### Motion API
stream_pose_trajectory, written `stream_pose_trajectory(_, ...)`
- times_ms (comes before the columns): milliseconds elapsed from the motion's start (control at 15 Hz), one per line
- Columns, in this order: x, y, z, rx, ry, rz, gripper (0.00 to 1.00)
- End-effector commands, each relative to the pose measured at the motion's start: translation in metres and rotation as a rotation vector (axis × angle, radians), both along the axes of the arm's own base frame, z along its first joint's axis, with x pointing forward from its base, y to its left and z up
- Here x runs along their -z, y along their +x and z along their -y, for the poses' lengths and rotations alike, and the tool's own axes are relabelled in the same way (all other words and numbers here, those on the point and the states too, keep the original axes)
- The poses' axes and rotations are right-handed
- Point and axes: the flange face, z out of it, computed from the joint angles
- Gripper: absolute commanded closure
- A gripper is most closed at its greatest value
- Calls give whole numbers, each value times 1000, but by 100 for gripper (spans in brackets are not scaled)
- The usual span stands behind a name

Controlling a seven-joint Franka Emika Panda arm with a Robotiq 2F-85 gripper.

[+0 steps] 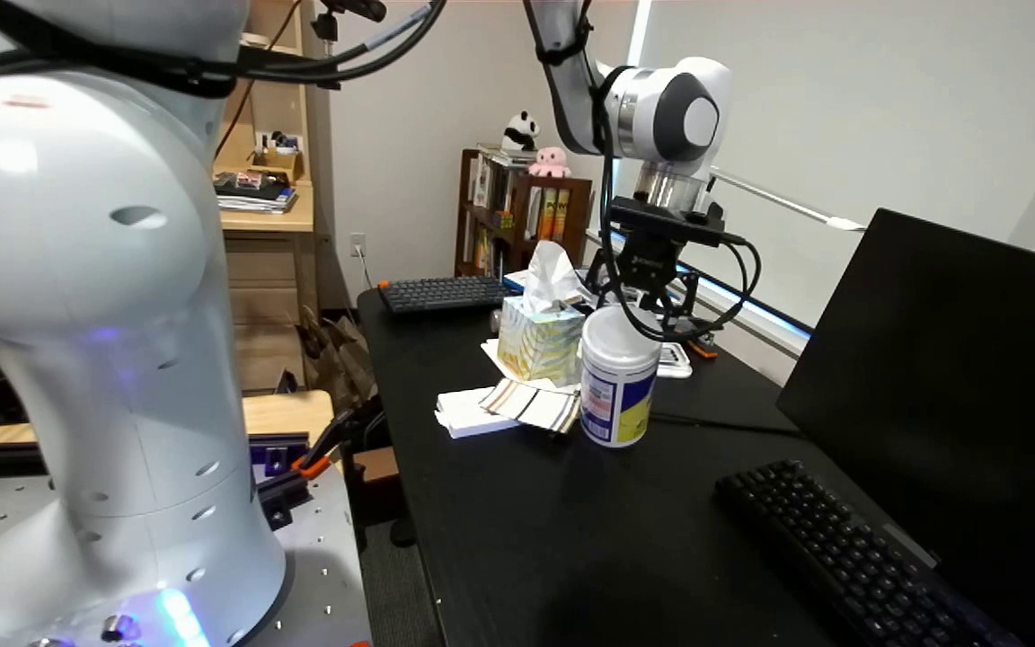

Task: Move the white jar to the middle of the desk

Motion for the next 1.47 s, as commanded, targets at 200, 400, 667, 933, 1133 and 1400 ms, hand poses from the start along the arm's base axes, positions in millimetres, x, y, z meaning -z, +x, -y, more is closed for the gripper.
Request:
stream_pose_trajectory(200,7,1,6,-6,-23,-10,0)
stream_pose_trajectory(400,7,1,7,-1,-21,-9,0)
stream_pose_trajectory(667,6,4,5,16,-10,4,0)
stream_pose_trajectory(933,1,14,-3,40,33,55,0)
stream_pose_trajectory(1133,-5,29,-13,58,58,124,0)
stream_pose_trajectory(1400,-4,41,-25,64,76,147,0)
